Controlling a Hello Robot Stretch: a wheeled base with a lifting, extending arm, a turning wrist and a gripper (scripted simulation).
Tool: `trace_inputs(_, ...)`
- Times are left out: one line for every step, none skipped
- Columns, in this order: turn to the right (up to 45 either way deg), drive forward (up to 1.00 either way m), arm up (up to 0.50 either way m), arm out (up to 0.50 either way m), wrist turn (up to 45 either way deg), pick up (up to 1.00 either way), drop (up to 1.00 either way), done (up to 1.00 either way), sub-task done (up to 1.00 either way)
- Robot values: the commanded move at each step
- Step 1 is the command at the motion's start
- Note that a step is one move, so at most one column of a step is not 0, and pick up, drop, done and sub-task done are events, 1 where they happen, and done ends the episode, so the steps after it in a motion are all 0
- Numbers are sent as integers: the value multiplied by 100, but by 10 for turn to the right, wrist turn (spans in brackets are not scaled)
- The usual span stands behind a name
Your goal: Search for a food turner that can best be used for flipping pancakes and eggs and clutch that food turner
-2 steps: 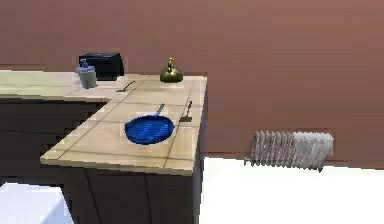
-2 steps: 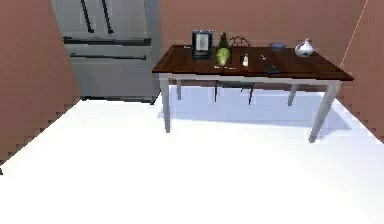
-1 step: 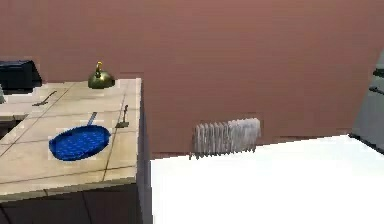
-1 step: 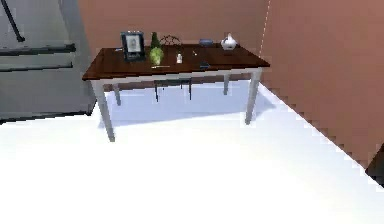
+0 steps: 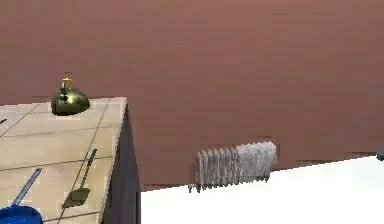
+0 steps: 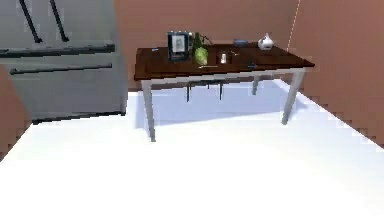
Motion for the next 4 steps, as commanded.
trace_inputs(-450,0,0,0,0,0,0,0,0)
trace_inputs(-450,0,0,0,0,0,0,0,0)
trace_inputs(-240,0,0,0,0,0,0,0,0)
trace_inputs(0,0,50,0,0,0,0,0,0)
